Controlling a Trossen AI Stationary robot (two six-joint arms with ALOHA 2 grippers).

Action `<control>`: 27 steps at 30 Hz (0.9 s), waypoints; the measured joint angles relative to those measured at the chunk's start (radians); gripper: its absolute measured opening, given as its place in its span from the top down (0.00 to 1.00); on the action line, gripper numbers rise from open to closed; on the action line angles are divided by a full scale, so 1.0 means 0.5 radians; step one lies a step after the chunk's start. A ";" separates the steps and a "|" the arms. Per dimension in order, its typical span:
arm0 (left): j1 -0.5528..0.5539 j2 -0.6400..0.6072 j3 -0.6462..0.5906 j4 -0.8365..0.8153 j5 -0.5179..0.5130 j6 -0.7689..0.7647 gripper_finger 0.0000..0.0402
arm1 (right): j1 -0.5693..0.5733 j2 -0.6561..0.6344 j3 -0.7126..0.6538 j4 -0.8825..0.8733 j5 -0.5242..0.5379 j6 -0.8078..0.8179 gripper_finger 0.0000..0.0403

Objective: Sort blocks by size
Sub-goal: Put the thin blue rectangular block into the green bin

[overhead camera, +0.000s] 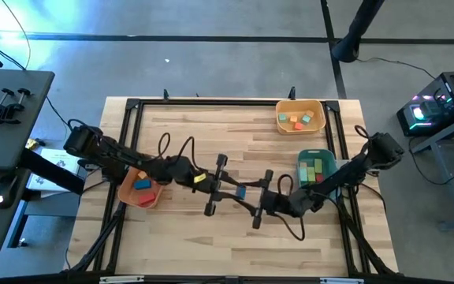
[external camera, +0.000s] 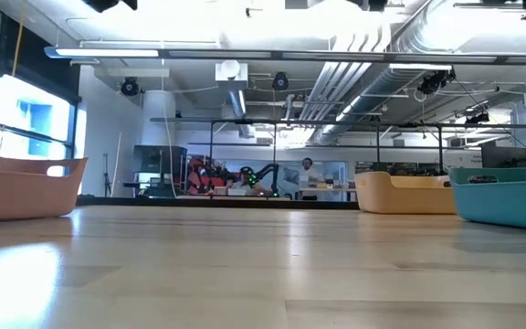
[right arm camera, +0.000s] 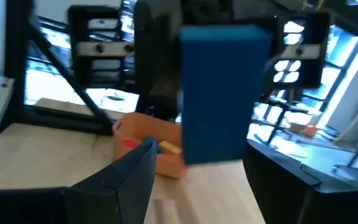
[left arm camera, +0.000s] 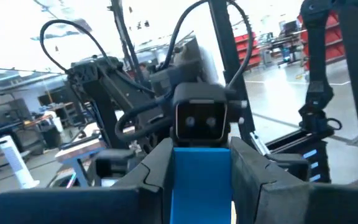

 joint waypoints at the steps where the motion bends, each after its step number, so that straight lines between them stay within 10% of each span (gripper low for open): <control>1: -0.011 -0.001 0.000 0.003 -0.011 0.004 0.79 | 0.000 -0.001 0.028 -0.019 0.025 -0.023 0.42; 19: -0.027 -0.008 0.005 -0.157 -0.063 -0.074 0.64 | 0.093 -0.171 0.127 -0.670 0.190 0.168 0.68; 27: -0.023 -0.114 0.002 -0.436 -0.420 -0.108 0.46 | 0.108 -0.729 0.125 -2.824 0.178 2.234 0.68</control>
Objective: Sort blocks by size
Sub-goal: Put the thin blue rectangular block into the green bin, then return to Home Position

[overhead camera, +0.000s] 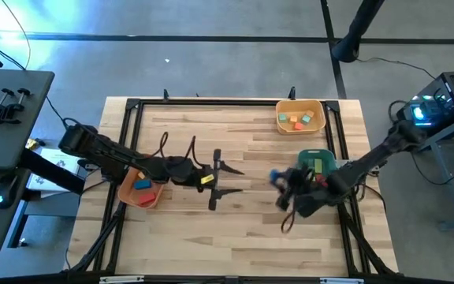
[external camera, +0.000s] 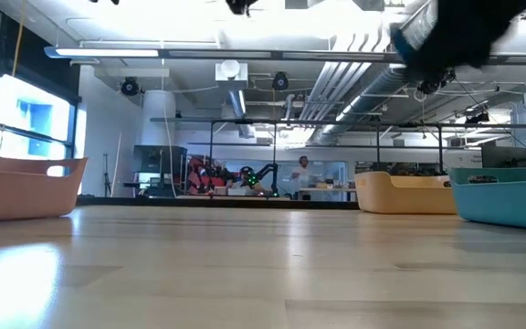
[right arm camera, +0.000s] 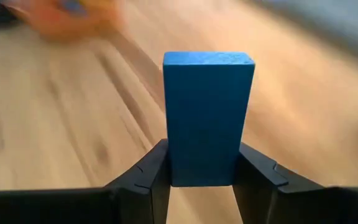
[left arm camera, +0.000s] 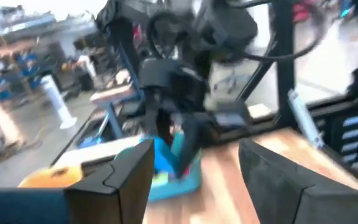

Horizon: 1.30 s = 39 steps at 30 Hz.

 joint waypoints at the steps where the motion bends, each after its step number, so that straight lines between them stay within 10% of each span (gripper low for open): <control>1: -0.005 -0.010 -0.001 -0.050 -0.032 -0.008 0.45 | -0.018 -0.069 0.001 -0.264 -0.109 0.323 0.68; 8: -0.012 -0.047 0.000 -0.392 -0.125 -0.099 0.45 | -0.200 -0.304 0.000 -1.642 -1.135 1.556 0.68; 20: -0.028 -0.047 0.000 -0.861 -0.411 -0.407 0.45 | -0.664 -0.306 -0.211 -1.930 -1.705 1.372 0.53; 31: -0.087 -0.047 0.000 -0.986 -0.535 -0.565 0.45 | -0.577 -0.308 0.055 -1.824 -1.111 1.032 0.49; 39: -0.123 -0.063 0.000 -0.940 -0.375 -0.748 0.45 | -0.262 -0.289 -0.110 -0.325 -0.362 0.254 0.49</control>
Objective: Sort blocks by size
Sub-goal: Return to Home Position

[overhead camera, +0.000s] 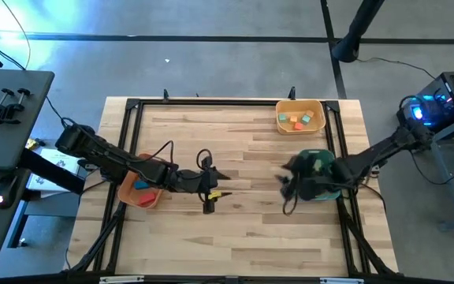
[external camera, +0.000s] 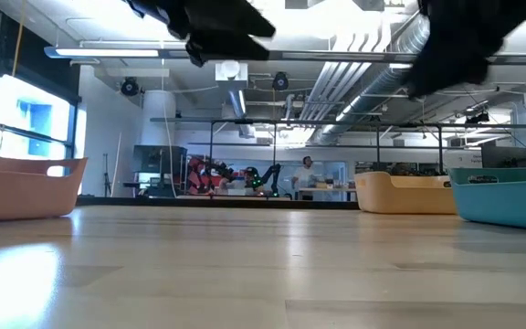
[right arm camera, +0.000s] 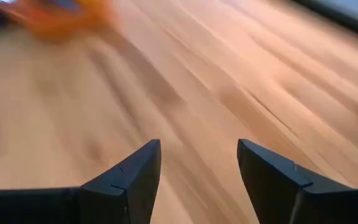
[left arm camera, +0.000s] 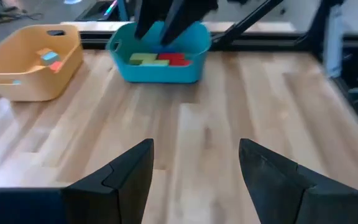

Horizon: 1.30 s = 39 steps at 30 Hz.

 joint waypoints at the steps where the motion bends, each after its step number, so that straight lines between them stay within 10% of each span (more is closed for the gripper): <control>1: -0.016 -0.012 0.000 -0.001 0.002 -0.032 0.45 | 0.030 0.013 -0.060 0.283 0.050 -0.166 0.48; 10: -0.315 -0.289 0.000 -0.484 -0.114 -0.784 0.45 | 0.107 0.454 -0.527 2.387 0.013 -1.147 0.48; 14: -0.505 -0.337 -0.020 -0.618 -0.452 -0.885 0.45 | 0.057 0.613 -0.520 2.417 -0.158 -1.186 0.48; 18: -0.439 -0.320 -0.293 0.200 -0.280 -0.659 0.47 | -0.018 0.568 -0.492 2.408 -0.265 -1.277 0.49; 29: 0.500 -0.426 -1.317 2.132 0.568 -0.528 0.65 | -0.548 -0.161 -0.879 2.477 -1.097 -1.528 0.85; 39: 1.555 -1.074 -1.383 1.690 1.578 -0.673 0.83 | -0.767 -0.879 -1.256 2.471 -1.135 -1.512 0.97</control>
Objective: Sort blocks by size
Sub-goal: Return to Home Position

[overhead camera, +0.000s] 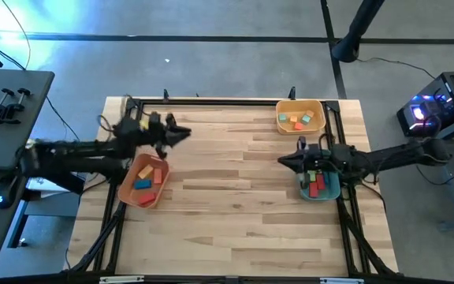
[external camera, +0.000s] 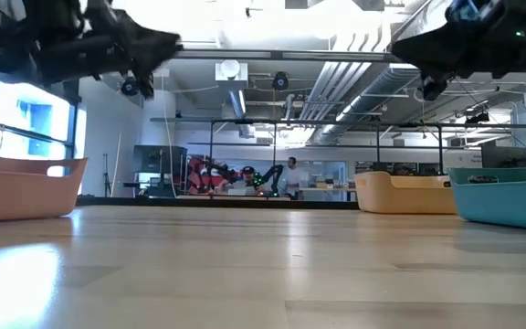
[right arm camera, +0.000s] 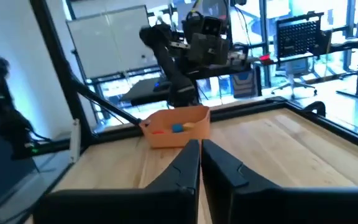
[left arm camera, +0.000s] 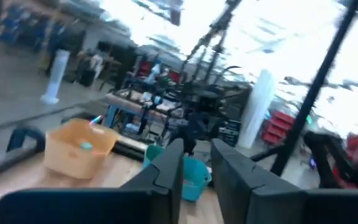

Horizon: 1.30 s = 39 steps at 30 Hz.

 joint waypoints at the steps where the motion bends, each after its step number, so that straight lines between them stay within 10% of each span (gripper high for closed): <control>1: 0.090 -0.073 0.015 -0.059 0.134 0.041 0.85 | 0.002 -0.044 -0.027 0.002 -0.008 0.014 0.97; 9: 0.166 -0.820 -0.128 -0.186 0.315 0.220 0.99 | 0.129 -0.218 -0.196 0.052 0.022 0.025 0.99; 28: -0.855 -1.783 -0.280 -1.733 -1.090 0.626 1.00 | 0.372 -0.213 -0.202 0.091 0.273 0.045 1.00; 39: -1.247 -1.873 -0.280 -1.807 -1.496 0.782 1.00 | 0.560 -0.524 -0.202 -0.167 0.337 -0.285 1.00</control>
